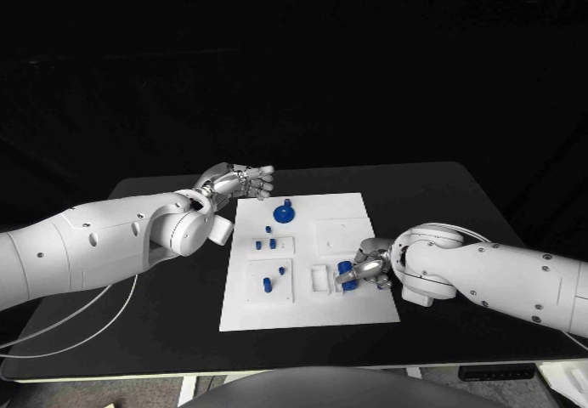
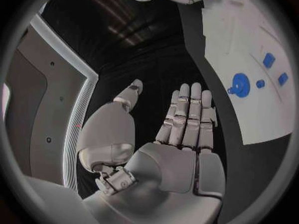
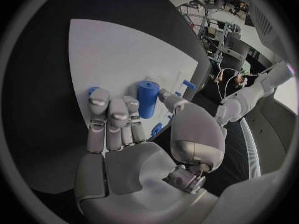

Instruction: Assemble the parts on the task board

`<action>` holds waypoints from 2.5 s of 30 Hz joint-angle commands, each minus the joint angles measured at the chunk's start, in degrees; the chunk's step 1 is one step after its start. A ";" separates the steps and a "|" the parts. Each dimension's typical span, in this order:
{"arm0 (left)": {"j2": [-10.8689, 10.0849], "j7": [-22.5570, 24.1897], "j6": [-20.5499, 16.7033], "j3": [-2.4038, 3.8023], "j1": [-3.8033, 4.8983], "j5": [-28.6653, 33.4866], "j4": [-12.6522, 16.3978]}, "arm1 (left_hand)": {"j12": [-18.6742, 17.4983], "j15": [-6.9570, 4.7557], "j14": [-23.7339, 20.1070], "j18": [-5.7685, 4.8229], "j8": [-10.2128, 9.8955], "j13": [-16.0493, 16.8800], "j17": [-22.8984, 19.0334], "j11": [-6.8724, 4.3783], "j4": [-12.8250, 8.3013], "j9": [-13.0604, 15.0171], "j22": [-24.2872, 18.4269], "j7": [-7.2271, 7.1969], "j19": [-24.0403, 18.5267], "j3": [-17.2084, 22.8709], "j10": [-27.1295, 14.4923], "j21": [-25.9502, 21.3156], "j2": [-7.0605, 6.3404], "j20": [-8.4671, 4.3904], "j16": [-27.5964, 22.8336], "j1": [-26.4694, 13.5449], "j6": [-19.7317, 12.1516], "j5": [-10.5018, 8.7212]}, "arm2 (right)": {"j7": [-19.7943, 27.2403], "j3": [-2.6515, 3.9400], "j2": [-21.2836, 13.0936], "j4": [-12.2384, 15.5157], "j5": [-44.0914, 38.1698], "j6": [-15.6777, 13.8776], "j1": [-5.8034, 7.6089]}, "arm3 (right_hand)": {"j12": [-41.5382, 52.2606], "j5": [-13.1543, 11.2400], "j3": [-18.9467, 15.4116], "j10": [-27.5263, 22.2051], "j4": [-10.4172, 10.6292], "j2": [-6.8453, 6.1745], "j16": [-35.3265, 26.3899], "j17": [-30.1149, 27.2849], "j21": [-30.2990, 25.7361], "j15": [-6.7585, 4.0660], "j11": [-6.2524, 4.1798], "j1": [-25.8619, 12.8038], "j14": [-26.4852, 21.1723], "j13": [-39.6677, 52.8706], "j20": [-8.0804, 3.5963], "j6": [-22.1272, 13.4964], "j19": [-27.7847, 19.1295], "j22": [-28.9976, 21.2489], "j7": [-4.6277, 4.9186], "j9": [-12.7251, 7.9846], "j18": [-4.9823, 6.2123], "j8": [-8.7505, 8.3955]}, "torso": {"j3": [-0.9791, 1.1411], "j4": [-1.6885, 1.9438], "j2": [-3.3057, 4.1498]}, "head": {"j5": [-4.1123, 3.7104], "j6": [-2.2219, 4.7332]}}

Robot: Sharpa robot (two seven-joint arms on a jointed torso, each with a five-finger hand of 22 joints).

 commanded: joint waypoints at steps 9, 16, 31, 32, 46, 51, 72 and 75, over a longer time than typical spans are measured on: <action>0.02 0.05 0.75 0.04 0.01 0.32 0.10 | 0.01 0.05 -0.42 1.13 0.26 -0.05 0.10 -0.02 0.24 -0.09 0.09 -0.11 -0.05 -0.09 -0.25 -0.39 0.72 0.38 -0.23 -0.11 -0.47 0.22 | 0.12 -0.54 -0.27 -0.18 3.01 -0.17 -0.78 | -0.28 0.04 0.56 0.00 -0.57 0.73 -0.28 0.03 0.15 0.23 0.45 0.52 0.15 0.10 0.13 -0.86 -0.46 0.68 1.27 -14.17 3.23 -2.63 | 0.03 0.01 0.06 | -0.01 -0.01; 0.08 0.05 0.87 0.04 0.01 0.32 -0.10 | 0.01 0.06 -0.41 1.15 0.30 -0.06 0.17 -0.02 0.16 -0.10 0.15 -0.12 -0.07 -0.08 -0.27 -0.43 0.89 0.40 -0.32 0.02 -0.46 0.25 | 1.66 -0.51 -0.90 0.52 1.81 -1.36 -0.75 | -0.62 0.25 2.37 0.15 -1.52 1.34 -0.58 0.01 0.15 0.08 0.26 0.90 0.19 0.10 0.46 0.44 -0.66 0.67 1.05 -14.49 3.23 -2.67 | 0.03 -0.03 0.08 | 0.16 0.00; -0.06 -0.06 0.85 0.04 0.02 0.29 -0.19 | 0.05 0.12 -0.16 1.17 0.58 -0.12 0.90 0.01 -1.05 -0.18 0.73 -0.12 -0.05 -0.48 -0.27 -0.72 1.90 0.51 -1.04 0.78 -0.48 3.09 | 1.87 -0.14 -1.65 1.98 3.94 -2.67 1.56 | -1.39 2.79 3.79 0.64 -3.32 1.82 -1.07 -0.06 0.25 -0.23 -0.12 -0.14 0.32 -0.13 1.05 2.50 -0.75 0.65 0.63 -15.02 3.23 -2.72 | 0.03 -0.01 0.12 | 0.40 -0.12; -0.08 -0.07 0.87 0.04 0.02 0.29 -0.17 | 0.05 0.12 -0.16 1.17 0.58 -0.12 0.90 0.01 -1.05 -0.18 0.73 -0.12 -0.05 -0.48 -0.27 -0.72 1.90 0.51 -1.04 0.78 -0.48 3.10 | 1.86 -0.13 -1.65 2.12 3.95 -2.35 1.68 | -1.40 2.79 3.79 0.65 -3.35 1.85 -1.07 -0.06 0.25 -0.23 -0.13 -0.19 0.33 -0.13 1.06 2.53 -0.75 0.65 0.62 -15.03 3.23 -2.72 | 0.02 0.00 0.11 | 0.42 -0.12; -0.19 -0.25 0.93 0.04 0.02 0.24 -0.12 | 0.06 0.12 -0.12 1.17 0.63 -0.13 1.01 0.00 -1.22 -0.20 0.81 -0.13 -0.03 -0.60 -0.26 -0.76 1.93 0.52 -1.15 0.78 -0.46 3.23 | 0.78 -0.12 0.04 2.48 5.17 0.78 1.83 | -1.58 2.72 3.43 0.93 -3.96 1.61 -1.11 0.02 0.35 -0.32 -0.21 -1.46 0.43 -0.14 1.22 3.04 -0.69 0.64 0.53 -15.36 3.23 -2.93 | 0.07 -0.01 0.19 | 0.81 -0.44; -0.16 -0.36 0.90 0.04 0.02 0.23 -0.12 | 0.05 0.12 -0.11 1.17 0.64 -0.13 1.04 0.01 -1.25 -0.20 0.83 -0.13 -0.02 -0.62 -0.27 -0.77 1.95 0.52 -1.18 0.77 -0.46 3.25 | 0.48 -0.12 0.83 1.85 5.48 1.44 1.88 | -1.69 2.64 2.92 0.94 -3.91 1.13 -1.16 0.05 0.35 -0.30 -0.20 -2.41 0.44 -0.12 1.27 3.10 -0.70 0.61 0.54 -15.52 3.23 -3.09 | 0.08 0.06 0.15 | 0.92 -0.61; -0.10 -0.53 0.90 0.05 0.03 0.18 -0.01 | 0.05 0.12 -0.08 1.17 0.67 -0.14 1.14 0.01 -1.34 -0.23 0.90 -0.13 0.02 -0.69 -0.28 -0.82 2.10 0.51 -1.28 0.74 -0.47 3.32 | 0.38 -0.15 3.61 -0.15 5.89 1.95 1.87 | -1.77 2.64 2.75 0.93 -4.17 1.73 -1.18 0.10 0.35 -0.34 -0.23 -2.80 0.44 -0.06 1.22 3.17 -0.71 0.58 0.52 -15.65 3.23 -3.24 | 0.11 0.02 0.28 | 1.42 -0.99; 0.05 -0.55 0.92 0.05 0.03 0.18 -0.16 | 0.05 0.12 -0.08 1.17 0.67 -0.14 1.15 0.01 -1.35 -0.23 0.91 -0.13 0.02 -0.70 -0.28 -0.83 2.12 0.51 -1.30 0.73 -0.47 3.32 | 0.50 -0.15 3.71 -0.19 5.87 1.76 1.87 | -1.78 2.64 2.73 0.93 -4.20 1.79 -1.19 0.10 0.34 -0.34 -0.23 -2.84 0.44 -0.05 1.22 3.17 -0.72 0.58 0.52 -15.67 3.23 -3.25 | 0.09 -0.01 0.26 | 1.48 -1.10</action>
